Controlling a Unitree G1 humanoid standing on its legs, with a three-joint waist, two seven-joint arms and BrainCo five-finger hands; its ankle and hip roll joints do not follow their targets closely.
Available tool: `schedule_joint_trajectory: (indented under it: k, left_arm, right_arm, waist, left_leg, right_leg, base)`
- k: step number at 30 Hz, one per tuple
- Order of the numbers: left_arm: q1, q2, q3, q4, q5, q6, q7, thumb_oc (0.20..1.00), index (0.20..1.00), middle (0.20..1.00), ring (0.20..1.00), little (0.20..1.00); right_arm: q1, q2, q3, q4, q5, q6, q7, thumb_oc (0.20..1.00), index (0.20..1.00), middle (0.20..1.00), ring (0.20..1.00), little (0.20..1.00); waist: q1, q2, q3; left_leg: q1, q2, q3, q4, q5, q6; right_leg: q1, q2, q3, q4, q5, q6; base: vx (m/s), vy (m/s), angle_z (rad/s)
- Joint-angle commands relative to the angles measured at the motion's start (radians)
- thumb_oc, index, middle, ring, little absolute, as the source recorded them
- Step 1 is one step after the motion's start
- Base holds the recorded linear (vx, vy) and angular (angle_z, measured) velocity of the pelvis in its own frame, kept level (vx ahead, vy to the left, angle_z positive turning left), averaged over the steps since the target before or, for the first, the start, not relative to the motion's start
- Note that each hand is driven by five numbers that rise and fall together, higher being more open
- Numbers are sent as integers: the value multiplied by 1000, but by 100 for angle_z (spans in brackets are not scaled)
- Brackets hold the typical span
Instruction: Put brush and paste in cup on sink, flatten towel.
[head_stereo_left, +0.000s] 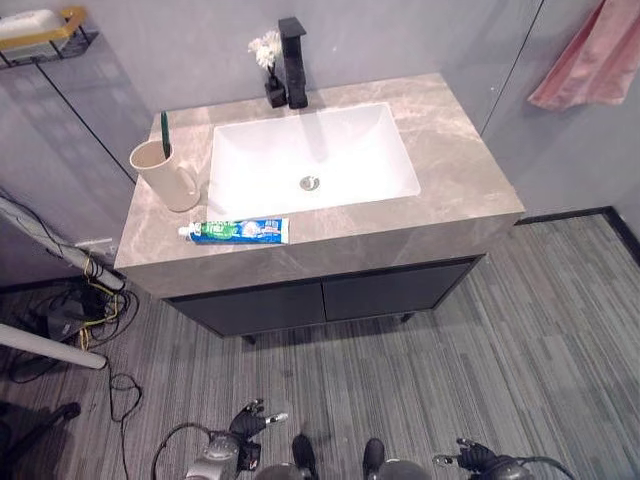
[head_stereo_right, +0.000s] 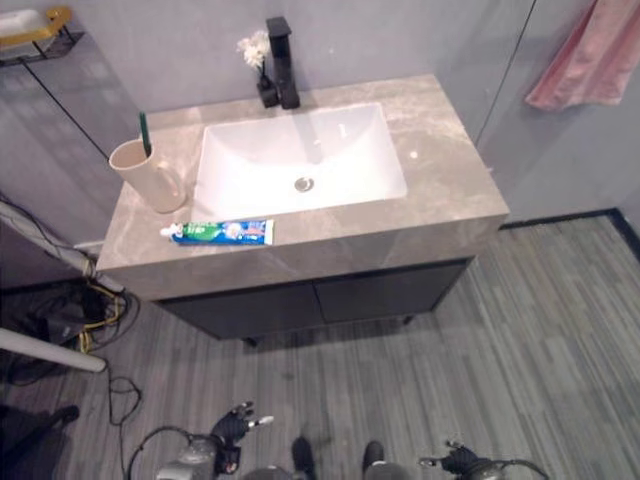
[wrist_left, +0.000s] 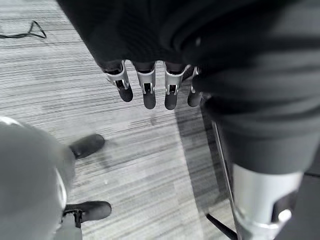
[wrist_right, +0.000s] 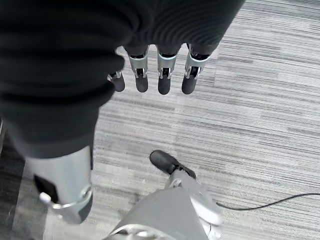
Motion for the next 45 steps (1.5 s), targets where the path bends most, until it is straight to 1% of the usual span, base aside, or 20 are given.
schedule_joint_trajectory:
  k: [1,4,7,8,12,14,18,21,22,23,25,27,28,30,31,32,33,35,37,45]
  left_arm:
    - [-60,8,-17,1,-23,-5,7,1000,1000,1000,1000,1000]
    - [-87,2,-16,48,-17,-3,15,1000,1000,1000,1000,1000]
    - [-96,-11,5,173,15,-15,32,1000,1000,1000,1000,1000]
    - [-124,-28,9,313,105,-24,26,1000,1000,1000,1000,1000]
    - [-143,-32,34,361,74,-31,47,1000,1000,1000,1000,1000]
    - [-130,-30,48,378,79,-37,53,1000,1000,1000,1000,1000]
    - [-121,-19,42,408,139,-41,34,1000,1000,1000,1000,1000]
    - [-118,13,58,389,139,-48,48,1000,1000,1000,1000,1000]
    - [-185,78,80,411,114,-30,25,1000,1000,1000,1000,1000]
    - [-150,56,71,369,154,-62,71,1000,1000,1000,1000,1000]
    - [-139,45,52,356,153,-45,58,1000,1000,1000,1000,1000]
    - [-135,47,28,308,184,-66,77,1000,1000,1000,1000,1000]
    - [-136,50,11,309,207,-73,83,1000,1000,1000,1000,1000]
    - [-137,51,8,326,238,-75,89,1000,1000,1000,1000,1000]
    - [-138,52,2,332,252,-82,91,1000,1000,1000,1000,1000]
    - [-138,51,2,332,252,-82,91,1000,1000,1000,1000,1000]
    - [-132,52,-1,344,282,-88,96,1000,1000,1000,1000,1000]
    - [-117,57,2,349,311,-95,96,1000,1000,1000,1000,1000]
    - [-87,57,4,354,338,-101,101,1000,1000,1000,1000,1000]
    - [13,60,6,255,348,-140,112,1000,1000,1000,1000,1000]
  right_arm:
    - [-42,-30,2,42,2,-3,-18,1000,1000,1000,1000,1000]
    - [-48,-31,-10,81,17,0,-32,1000,1000,1000,1000,1000]
    - [-46,-22,-11,100,33,-6,-36,1000,1000,1000,1000,1000]
    - [-50,3,-5,107,29,-11,-42,1000,1000,1000,1000,1000]
    - [-81,19,29,91,53,-25,-58,1000,1000,1000,1000,1000]
    - [-86,48,53,81,43,-31,-58,1000,1000,1000,1000,1000]
    - [-133,89,52,136,39,-24,-68,1000,1000,1000,1000,1000]
    - [-84,98,66,76,23,-47,-55,1000,1000,1000,1000,1000]
    - [-105,92,79,62,-6,-47,-39,1000,1000,1000,1000,1000]
    - [-100,103,74,-8,8,-61,-64,1000,1000,1000,1000,1000]
    - [-97,86,65,-20,18,-66,-68,1000,1000,1000,1000,1000]
    - [-115,84,47,-34,28,-71,-81,1000,1000,1000,1000,1000]
    - [-111,80,51,-57,22,-79,-85,1000,1000,1000,1000,1000]
    - [-114,74,46,-48,9,-83,-93,1000,1000,1000,1000,1000]
    - [-113,70,43,-38,4,-83,-94,1000,1000,1000,1000,1000]
    - [-113,70,43,-38,4,-83,-94,1000,1000,1000,1000,1000]
    - [-104,68,45,-33,-14,-83,-98,1000,1000,1000,1000,1000]
    - [-86,68,47,-36,-21,-84,-96,1000,1000,1000,1000,1000]
    - [-58,59,48,-15,-38,-84,-89,1000,1000,1000,1000,1000]
    - [-27,18,30,10,-46,-103,-92,1000,1000,1000,1000,1000]
  waist:
    - [16,-19,50]
    - [24,-14,53]
    - [37,-3,51]
    - [35,-5,45]
    - [53,-4,18]
    - [72,-10,-9]
    - [101,-42,-56]
    - [87,-53,-64]
    - [65,-54,-65]
    - [45,-58,-37]
    - [43,-40,-20]
    - [33,-24,6]
    - [28,-26,5]
    - [36,-25,-2]
    - [35,-28,-6]
    - [35,-27,-6]
    - [30,-47,-20]
    - [27,-69,-41]
    - [39,-75,-69]
    - [65,-39,-89]
  left_leg:
    - [-78,126,-10,199,69,-87]
    - [-141,145,59,114,91,-76]
    - [-141,139,67,2,143,-75]
    - [-142,148,74,-53,174,-79]
    - [-168,180,79,-177,225,-98]
    - [-138,167,49,-168,218,-84]
    - [-139,126,55,-83,161,-34]
    - [-103,85,87,-84,109,15]
    - [-76,68,105,-97,92,27]
    - [-17,48,113,-119,66,56]
    - [0,50,115,-125,58,66]
    - [34,43,119,-128,30,83]
    - [76,32,127,-143,18,74]
    - [89,49,133,-147,9,52]
    - [89,56,122,-146,6,38]
    - [89,57,122,-146,6,38]
    - [95,61,105,-145,-1,15]
    - [97,65,99,-138,0,6]
    - [97,79,90,-132,9,-12]
    - [88,120,22,-172,62,-55]
  right_leg:
    - [-17,-62,-27,39,1,65]
    - [9,-54,-54,20,-14,68]
    - [28,-37,-51,11,-22,77]
    - [43,-27,-43,5,-27,79]
    - [108,-13,-11,-16,-44,99]
    - [158,-14,26,-16,-71,110]
    - [172,-67,59,76,-108,123]
    - [62,-113,90,292,-37,166]
    - [18,-129,122,377,33,190]
    - [-53,-158,119,525,122,211]
    - [-90,-154,107,590,144,213]
    - [-145,-189,61,674,147,220]
    - [-141,-203,20,548,95,201]
    - [-118,-258,-47,393,71,189]
    - [-117,-268,-33,290,82,188]
    - [-114,-267,-35,287,83,188]
    - [-103,-278,17,127,146,208]
    - [-94,-253,61,97,161,220]
    - [-39,-219,31,29,140,213]
    - [52,-158,-49,-61,107,191]
  base:
    - [27,-89,5]
    - [118,-39,32]
    - [183,47,36]
    - [208,57,-7]
    - [372,108,-19]
    - [504,168,-61]
    - [374,182,-70]
    - [166,259,-11]
    - [189,353,-7]
    - [197,343,-17]
    - [93,196,-17]
    - [145,154,-6]
    - [243,75,-3]
    - [174,-94,-6]
    - [75,-135,-20]
    - [144,-238,-20]
    - [150,-207,-7]
    - [148,-215,20]
    - [128,-225,29]
    - [31,-143,18]
